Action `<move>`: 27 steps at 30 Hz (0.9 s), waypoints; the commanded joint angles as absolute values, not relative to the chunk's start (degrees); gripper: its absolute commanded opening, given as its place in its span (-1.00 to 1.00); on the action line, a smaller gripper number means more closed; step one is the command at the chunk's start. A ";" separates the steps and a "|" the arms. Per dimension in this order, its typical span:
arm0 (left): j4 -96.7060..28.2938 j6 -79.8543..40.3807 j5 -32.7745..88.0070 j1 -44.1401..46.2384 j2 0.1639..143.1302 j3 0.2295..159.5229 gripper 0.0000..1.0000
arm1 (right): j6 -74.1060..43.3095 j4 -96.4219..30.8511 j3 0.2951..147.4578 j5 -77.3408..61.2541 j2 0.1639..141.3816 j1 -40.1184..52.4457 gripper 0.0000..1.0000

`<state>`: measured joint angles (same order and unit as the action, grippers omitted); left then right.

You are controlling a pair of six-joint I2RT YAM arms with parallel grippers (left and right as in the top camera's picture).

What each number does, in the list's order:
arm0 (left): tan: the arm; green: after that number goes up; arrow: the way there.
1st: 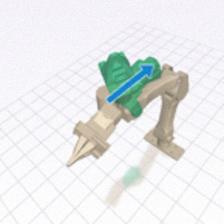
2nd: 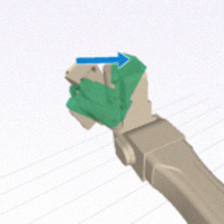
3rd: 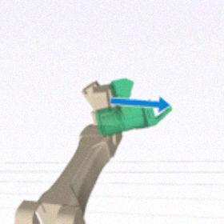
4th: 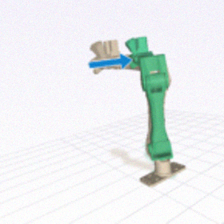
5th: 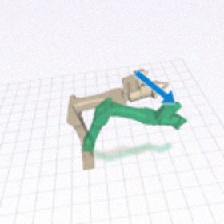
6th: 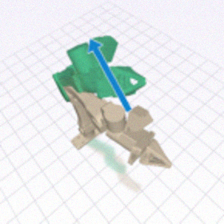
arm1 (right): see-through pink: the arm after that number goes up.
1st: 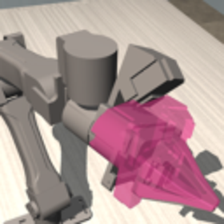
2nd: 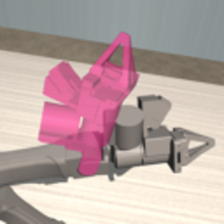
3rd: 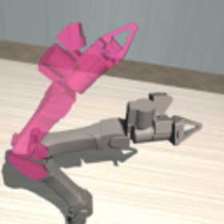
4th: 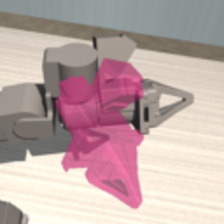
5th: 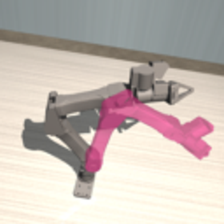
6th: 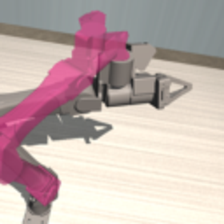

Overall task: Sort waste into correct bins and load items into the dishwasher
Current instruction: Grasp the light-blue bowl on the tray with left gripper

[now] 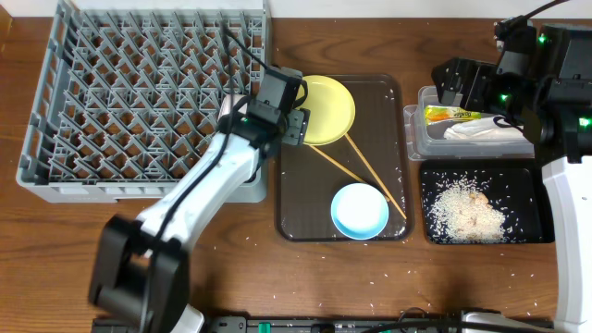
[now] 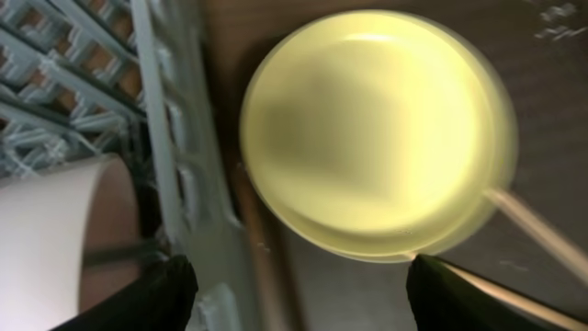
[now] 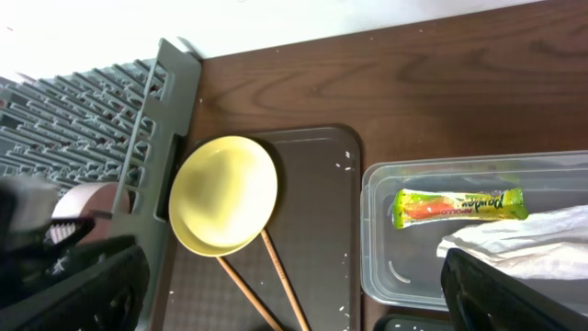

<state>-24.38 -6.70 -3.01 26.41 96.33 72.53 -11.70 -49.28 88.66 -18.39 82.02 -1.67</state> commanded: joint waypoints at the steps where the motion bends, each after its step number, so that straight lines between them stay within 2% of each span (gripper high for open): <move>1: -29.54 -20.29 7.27 27.55 92.47 74.50 0.47 | -11.51 -49.34 88.82 -18.22 82.15 -1.43 0.99; 5: -36.45 -29.91 16.78 30.37 93.71 72.90 0.41 | -11.51 -49.34 88.82 -18.22 82.15 -1.43 0.99; 9: -38.37 -35.48 19.05 35.03 97.12 70.46 0.41 | -11.51 -49.34 88.82 -18.22 82.15 -1.43 0.99; 16: -36.64 -38.70 19.64 40.73 104.99 70.17 0.43 | -11.51 -49.34 88.82 -18.22 82.15 -1.43 0.99; 27: -34.39 -38.20 28.97 38.17 113.08 70.59 0.40 | -11.51 -49.34 88.82 -18.22 82.15 -1.43 0.98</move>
<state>-34.46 -37.76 24.58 38.87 110.10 70.52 -11.70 -49.30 88.66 -18.37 82.02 -1.67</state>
